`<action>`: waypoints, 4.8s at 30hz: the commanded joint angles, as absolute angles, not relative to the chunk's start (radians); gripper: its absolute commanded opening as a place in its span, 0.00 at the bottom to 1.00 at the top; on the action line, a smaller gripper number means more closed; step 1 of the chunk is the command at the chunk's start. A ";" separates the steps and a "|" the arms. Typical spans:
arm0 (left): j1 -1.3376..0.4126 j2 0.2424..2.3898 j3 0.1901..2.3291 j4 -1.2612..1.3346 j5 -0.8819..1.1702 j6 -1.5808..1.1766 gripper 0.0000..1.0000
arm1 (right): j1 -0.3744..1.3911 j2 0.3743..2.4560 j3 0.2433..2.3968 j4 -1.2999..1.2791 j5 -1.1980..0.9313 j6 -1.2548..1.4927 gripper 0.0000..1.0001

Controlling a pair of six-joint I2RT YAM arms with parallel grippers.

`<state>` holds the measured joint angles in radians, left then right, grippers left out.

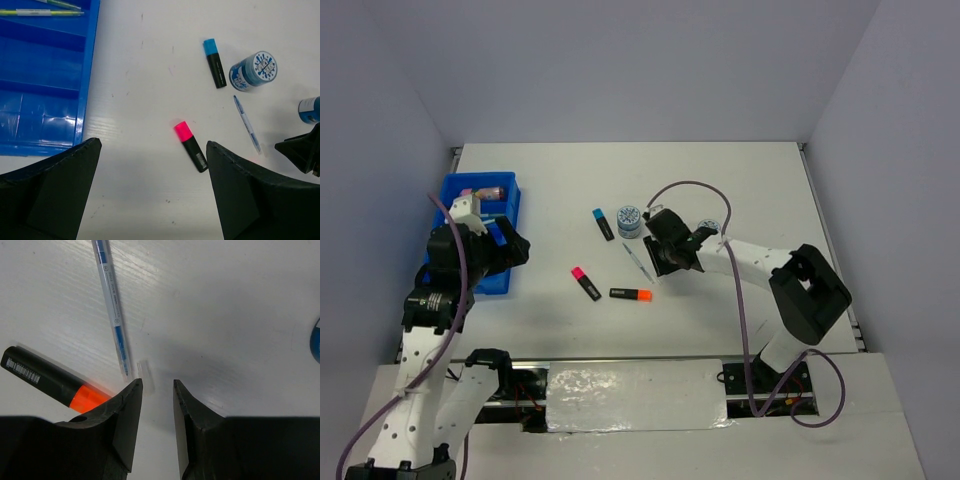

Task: Sort the stationery into containers
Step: Pick up the pen cap from the center of the board, then pick up the pen from the center of the board.

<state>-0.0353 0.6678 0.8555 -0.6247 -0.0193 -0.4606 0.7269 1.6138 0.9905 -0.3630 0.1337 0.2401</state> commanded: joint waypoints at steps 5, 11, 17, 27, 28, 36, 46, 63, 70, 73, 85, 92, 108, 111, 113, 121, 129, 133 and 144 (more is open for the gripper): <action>-0.071 0.678 0.868 -0.604 0.005 -0.437 0.99 | 0.736 1.641 1.016 -0.350 0.094 0.236 0.37; -0.104 0.687 0.867 -0.598 0.015 -0.430 0.99 | 0.752 1.652 1.012 -0.342 0.086 0.238 0.36; -0.117 0.706 0.870 -0.601 0.021 -0.428 0.99 | 0.765 1.666 1.005 -0.338 0.084 0.232 0.35; -0.160 0.696 0.868 -0.601 0.015 -0.430 0.99 | 0.765 1.678 1.002 -0.330 0.097 0.230 0.33; -0.164 0.699 0.868 -0.603 0.014 -0.430 0.99 | 0.765 1.680 1.002 -0.331 0.098 0.230 0.33; -0.166 0.687 0.874 -0.607 0.011 -0.426 0.99 | 0.764 1.718 1.025 -0.341 0.117 0.216 0.31; -0.167 0.678 0.871 -0.604 0.012 -0.430 0.99 | 0.765 1.772 1.032 -0.327 0.106 0.210 0.27; -0.170 0.741 0.913 -0.624 -0.054 -0.486 0.99 | 0.765 1.456 0.942 -0.345 0.159 0.350 0.00; -0.406 0.883 0.899 -0.499 -0.245 -0.731 0.99 | 0.764 1.162 0.868 -0.399 0.253 0.428 0.00; -0.606 1.043 0.997 -0.520 -0.458 -0.853 0.99 | 0.761 1.037 0.850 -0.451 0.301 0.449 0.00; -0.845 1.756 1.434 -0.756 -0.709 -1.345 0.93 | 0.693 0.802 0.821 -0.592 0.377 0.451 0.00; -0.900 1.997 1.658 -0.945 -0.741 -1.555 0.88 | 0.673 0.726 0.811 -0.587 0.305 0.413 0.00; -0.891 2.146 1.641 -0.838 -0.687 -1.529 0.75 | 0.672 0.719 0.790 -0.543 0.201 0.387 0.00; -0.885 2.161 1.632 -0.805 -0.667 -1.506 0.68 | 0.672 0.726 0.784 -0.526 0.189 0.385 0.00; -0.885 2.169 1.623 -0.799 -0.658 -1.512 0.59 | 0.672 0.738 0.784 -0.523 0.184 0.385 0.00; -0.885 2.186 1.559 -0.732 -0.595 -1.513 0.16 | 0.672 0.739 0.796 -0.520 0.166 0.380 0.00; -0.885 2.083 1.477 -0.663 -0.574 -1.520 0.00 | 0.672 0.727 0.807 -0.531 0.158 0.371 0.00; -0.887 1.930 1.404 -0.611 -0.587 -1.531 0.00 | 0.672 0.713 0.828 -0.519 0.146 0.367 0.00; -0.916 1.505 1.067 -0.252 -0.620 -1.276 0.00 | 0.672 0.701 0.838 -0.453 0.078 0.394 0.00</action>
